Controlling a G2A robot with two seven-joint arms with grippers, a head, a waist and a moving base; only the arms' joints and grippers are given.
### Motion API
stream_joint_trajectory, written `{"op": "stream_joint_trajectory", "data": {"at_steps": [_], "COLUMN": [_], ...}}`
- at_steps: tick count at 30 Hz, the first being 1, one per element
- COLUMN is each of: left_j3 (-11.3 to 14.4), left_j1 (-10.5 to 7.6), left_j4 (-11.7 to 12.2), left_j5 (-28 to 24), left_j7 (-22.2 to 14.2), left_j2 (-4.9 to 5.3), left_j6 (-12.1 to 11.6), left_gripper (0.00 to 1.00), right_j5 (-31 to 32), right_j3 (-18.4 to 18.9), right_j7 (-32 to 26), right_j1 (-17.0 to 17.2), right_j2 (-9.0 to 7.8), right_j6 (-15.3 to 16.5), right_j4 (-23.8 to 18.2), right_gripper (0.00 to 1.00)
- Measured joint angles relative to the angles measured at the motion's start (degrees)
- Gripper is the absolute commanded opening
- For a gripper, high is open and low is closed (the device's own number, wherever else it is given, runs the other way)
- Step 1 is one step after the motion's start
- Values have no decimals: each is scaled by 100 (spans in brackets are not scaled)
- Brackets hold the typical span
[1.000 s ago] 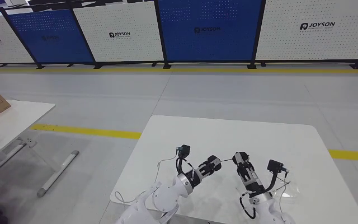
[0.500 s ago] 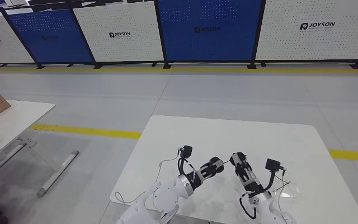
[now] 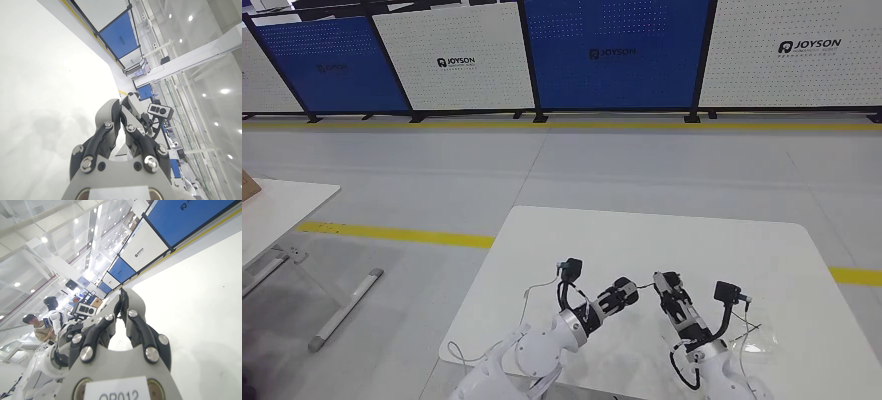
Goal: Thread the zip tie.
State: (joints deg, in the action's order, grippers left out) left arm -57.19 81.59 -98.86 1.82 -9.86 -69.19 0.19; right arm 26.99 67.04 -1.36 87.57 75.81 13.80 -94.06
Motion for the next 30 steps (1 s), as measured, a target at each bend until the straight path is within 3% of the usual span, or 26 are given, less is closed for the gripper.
{"op": "stream_joint_trajectory", "data": {"at_steps": [12,14,22,30], "left_j3": [6,9,12,19], "left_j1": [-41,-45,-37,5], "left_j4": [23,23,12,-40], "left_j5": [-54,-54,-39,40], "left_j7": [119,126,142,58], "left_j2": [-28,-31,-39,-32], "left_j6": [204,215,202,14], "left_gripper": [0,0,0,0], "right_j5": [144,151,180,222], "right_j3": [54,64,77,48], "right_j7": [175,201,313,127], "right_j1": [118,137,166,128], "right_j2": [-8,-9,-6,-11], "right_j6": [76,94,166,218], "right_j4": [-85,-97,-98,-63], "right_gripper": [15,0,0,0]}}
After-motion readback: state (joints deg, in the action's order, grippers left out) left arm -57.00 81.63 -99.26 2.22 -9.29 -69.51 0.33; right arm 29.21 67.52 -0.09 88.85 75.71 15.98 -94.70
